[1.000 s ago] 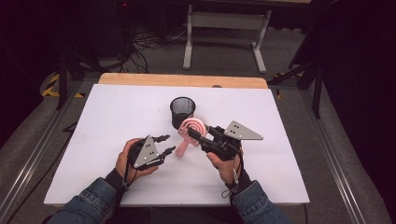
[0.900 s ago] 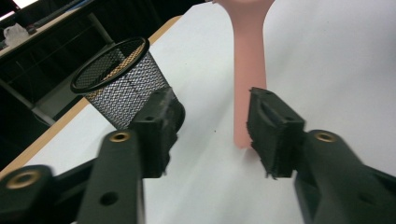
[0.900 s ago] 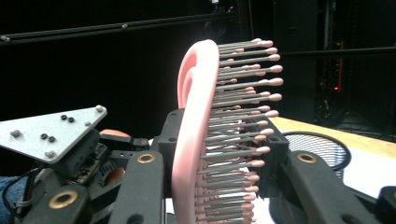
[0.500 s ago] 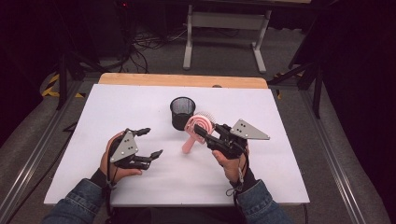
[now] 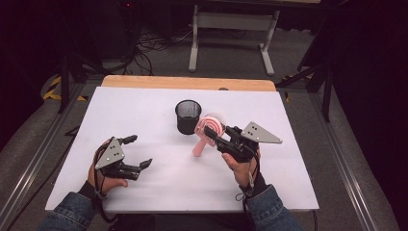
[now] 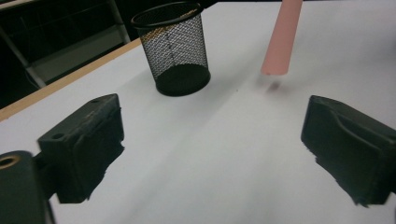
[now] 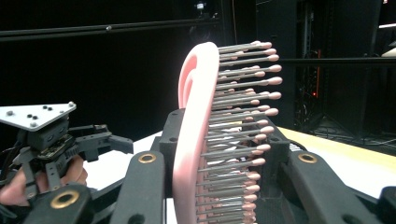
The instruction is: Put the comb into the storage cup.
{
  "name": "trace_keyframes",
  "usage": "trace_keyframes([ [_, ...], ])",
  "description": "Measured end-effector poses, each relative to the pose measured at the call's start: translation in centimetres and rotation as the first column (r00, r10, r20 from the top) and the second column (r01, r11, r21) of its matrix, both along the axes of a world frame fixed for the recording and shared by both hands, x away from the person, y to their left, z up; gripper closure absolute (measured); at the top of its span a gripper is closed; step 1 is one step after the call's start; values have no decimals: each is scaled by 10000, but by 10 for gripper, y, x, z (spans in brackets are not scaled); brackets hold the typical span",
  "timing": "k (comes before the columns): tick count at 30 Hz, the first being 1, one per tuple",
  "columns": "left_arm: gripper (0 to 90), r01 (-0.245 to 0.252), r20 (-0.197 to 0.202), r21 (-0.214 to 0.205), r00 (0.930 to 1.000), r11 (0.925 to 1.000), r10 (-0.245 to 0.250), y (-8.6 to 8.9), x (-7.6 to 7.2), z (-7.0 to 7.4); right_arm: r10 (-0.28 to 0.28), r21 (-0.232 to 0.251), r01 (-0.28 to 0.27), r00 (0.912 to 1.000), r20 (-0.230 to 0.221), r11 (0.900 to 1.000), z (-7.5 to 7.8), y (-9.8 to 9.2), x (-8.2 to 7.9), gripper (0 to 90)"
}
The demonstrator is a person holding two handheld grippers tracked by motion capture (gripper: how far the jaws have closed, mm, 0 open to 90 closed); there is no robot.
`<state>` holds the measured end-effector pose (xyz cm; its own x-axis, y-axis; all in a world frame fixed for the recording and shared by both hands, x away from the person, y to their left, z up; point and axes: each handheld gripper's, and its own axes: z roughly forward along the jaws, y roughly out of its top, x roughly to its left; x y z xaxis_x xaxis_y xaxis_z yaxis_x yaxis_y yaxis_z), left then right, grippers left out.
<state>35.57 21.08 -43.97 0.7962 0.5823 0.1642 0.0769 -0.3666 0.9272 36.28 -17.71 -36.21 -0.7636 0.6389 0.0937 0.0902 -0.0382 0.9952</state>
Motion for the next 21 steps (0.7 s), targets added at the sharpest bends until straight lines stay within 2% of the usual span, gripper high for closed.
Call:
trace_keyframes([
  [4,41,-6,62,12,10000,10000,6,8,-4,0,-69,-30,69,10000,13,10000,1,-2,1,634],
  [11,47,-453,247,112,9987,9989,450,20,-10,0,-193,-49,193,9998,2,9998,2,-4,1,634],
  [14,47,-624,228,10,9978,9981,623,26,-11,-1,-290,-66,291,9996,71,9996,3,-7,2,634],
  [17,47,-623,204,-35,9978,9981,623,27,-10,-1,-412,-84,413,9991,110,9991,4,-10,4,634],
  [21,46,-496,182,169,9986,9986,493,25,-8,-3,-633,-95,634,9978,186,9979,6,-15,8,634],
])
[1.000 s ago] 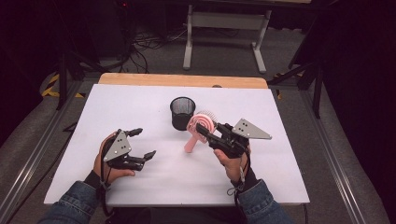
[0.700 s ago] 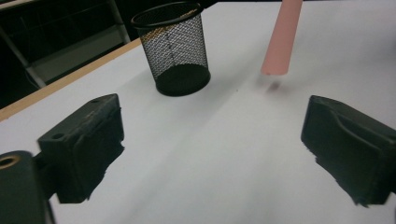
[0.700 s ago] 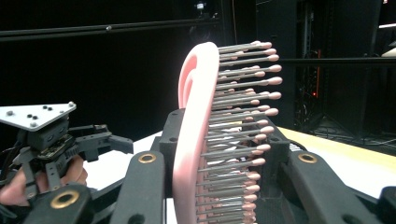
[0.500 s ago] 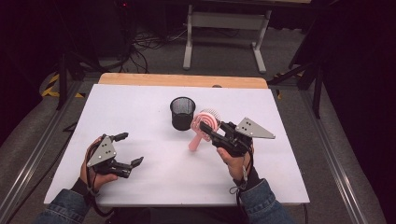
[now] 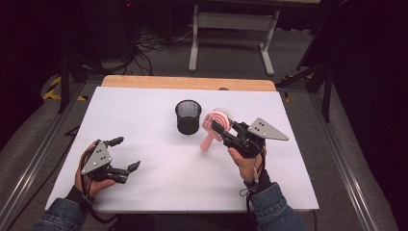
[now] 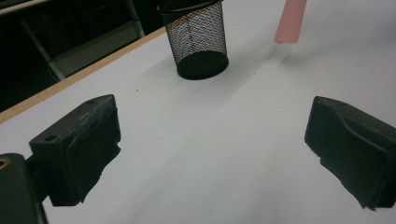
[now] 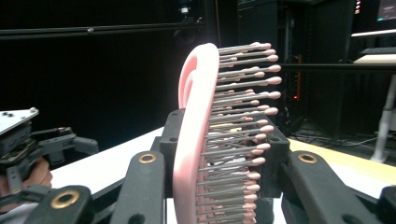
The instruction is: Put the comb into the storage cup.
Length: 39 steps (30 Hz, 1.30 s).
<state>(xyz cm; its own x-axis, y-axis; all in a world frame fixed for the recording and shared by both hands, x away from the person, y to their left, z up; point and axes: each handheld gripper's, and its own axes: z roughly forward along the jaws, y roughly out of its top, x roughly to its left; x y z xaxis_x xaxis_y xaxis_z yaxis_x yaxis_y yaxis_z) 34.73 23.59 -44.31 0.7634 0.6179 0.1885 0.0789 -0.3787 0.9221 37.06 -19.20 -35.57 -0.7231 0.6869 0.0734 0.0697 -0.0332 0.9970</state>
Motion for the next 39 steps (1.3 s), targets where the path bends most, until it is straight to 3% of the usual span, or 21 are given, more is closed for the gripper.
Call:
trace_keyframes([
  [12,47,-18,-99,105,9999,9999,19,-3,2,-3,-680,-341,698,9963,516,9970,14,-4,14,634],
  [20,47,14,-88,111,10000,9999,-13,-3,2,-3,-971,-186,982,9938,548,9950,26,-6,25,634],
  [31,47,-10,-48,5,10000,10000,10,-2,2,-2,-1269,50,1271,9852,1157,9919,61,-5,38,635],
  [39,48,23,-78,-77,10000,10000,-24,-2,3,-2,-1292,24,1299,9841,1222,9915,76,2,50,635],
])
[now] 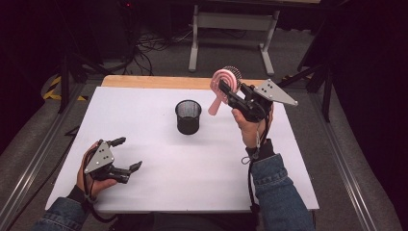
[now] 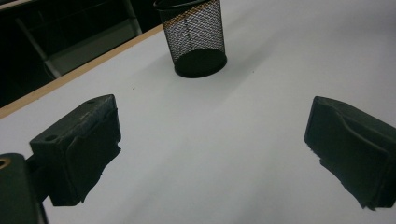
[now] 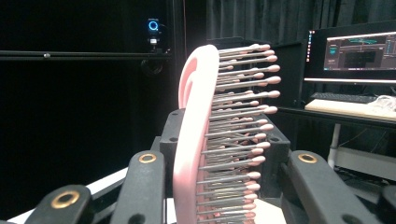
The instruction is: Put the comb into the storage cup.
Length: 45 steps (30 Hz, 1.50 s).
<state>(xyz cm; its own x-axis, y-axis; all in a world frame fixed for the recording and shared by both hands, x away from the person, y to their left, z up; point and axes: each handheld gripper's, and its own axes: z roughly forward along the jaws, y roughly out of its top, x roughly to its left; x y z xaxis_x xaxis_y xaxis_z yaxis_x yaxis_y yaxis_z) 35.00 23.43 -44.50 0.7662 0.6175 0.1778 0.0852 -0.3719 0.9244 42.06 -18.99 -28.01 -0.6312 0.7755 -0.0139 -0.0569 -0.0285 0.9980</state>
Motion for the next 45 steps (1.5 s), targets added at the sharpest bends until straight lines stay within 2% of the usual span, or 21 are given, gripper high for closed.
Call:
trace_keyframes([
  [9,48,68,-23,-24,10000,10000,-68,0,0,0,-201,-42,201,9998,43,9998,4,6,13,635],
  [12,48,72,-23,-34,10000,10000,-72,-1,0,-1,-199,132,198,9998,66,9997,7,6,14,635],
  [17,48,72,-44,-22,10000,10000,-72,0,0,-1,-173,155,171,9998,108,9997,8,9,17,635],
  [35,52,105,-23,-164,9999,9998,-105,2,-1,0,246,436,-252,9996,147,9987,-1,43,29,635],
  [38,52,119,6,-156,9999,9998,-119,2,-1,0,282,231,-286,9995,143,9993,-4,49,31,636],
  [45,53,137,5,-243,9999,9996,-137,2,-2,0,370,200,-369,9993,-41,9991,-13,61,38,636],
])
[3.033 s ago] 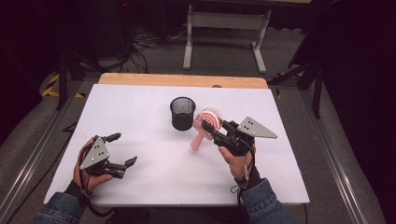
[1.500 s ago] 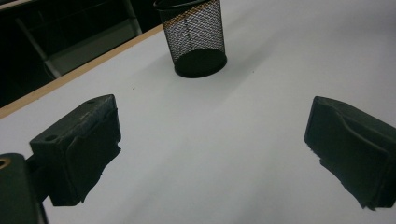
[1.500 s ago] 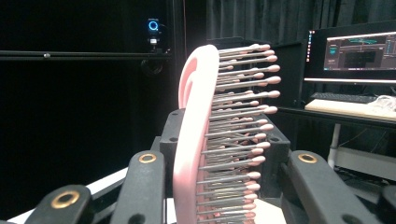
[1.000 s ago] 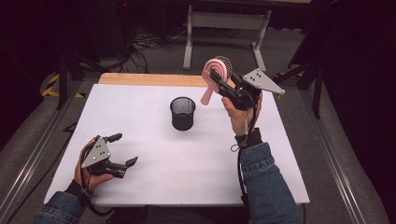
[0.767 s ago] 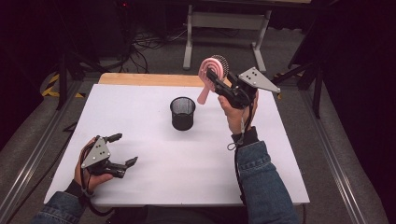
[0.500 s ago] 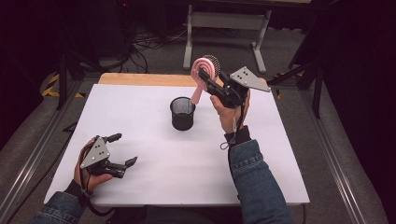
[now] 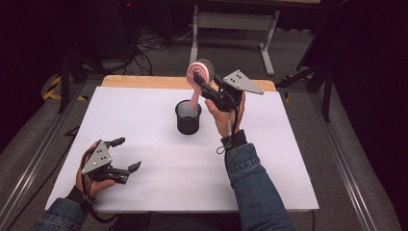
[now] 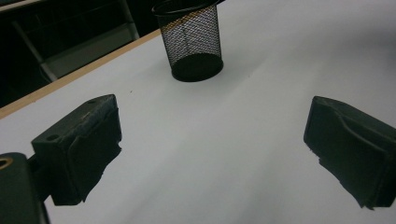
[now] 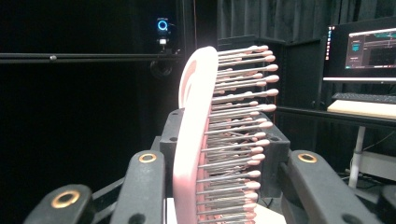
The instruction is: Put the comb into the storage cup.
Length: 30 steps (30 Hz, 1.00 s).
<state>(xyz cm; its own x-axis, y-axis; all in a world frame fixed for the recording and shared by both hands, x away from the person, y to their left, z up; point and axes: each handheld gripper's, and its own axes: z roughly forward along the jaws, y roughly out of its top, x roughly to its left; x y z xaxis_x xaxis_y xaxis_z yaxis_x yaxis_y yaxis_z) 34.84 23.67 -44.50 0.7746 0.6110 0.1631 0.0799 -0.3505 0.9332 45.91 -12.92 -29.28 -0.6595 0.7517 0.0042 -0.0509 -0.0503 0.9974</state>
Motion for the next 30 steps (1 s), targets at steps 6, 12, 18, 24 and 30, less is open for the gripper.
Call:
trace_keyframes([
  [6,52,57,-49,-4,10000,10000,-57,1,0,0,-16,5,17,9998,-202,10000,-9,3,4,636],
  [12,52,52,-63,52,10000,10000,-52,1,0,0,33,30,-31,9988,-498,10000,-22,6,9,636],
  [18,53,84,-73,65,9999,9999,-84,0,1,-1,48,304,-26,9974,-726,9995,-34,9,9,636],
  [24,53,125,-92,52,9999,9999,-124,1,1,-1,62,358,-30,9959,-901,9994,-43,12,10,635],
  [30,52,134,-92,84,9999,9999,-133,1,1,0,113,407,-68,9938,-1106,9991,-51,14,11,635],
])
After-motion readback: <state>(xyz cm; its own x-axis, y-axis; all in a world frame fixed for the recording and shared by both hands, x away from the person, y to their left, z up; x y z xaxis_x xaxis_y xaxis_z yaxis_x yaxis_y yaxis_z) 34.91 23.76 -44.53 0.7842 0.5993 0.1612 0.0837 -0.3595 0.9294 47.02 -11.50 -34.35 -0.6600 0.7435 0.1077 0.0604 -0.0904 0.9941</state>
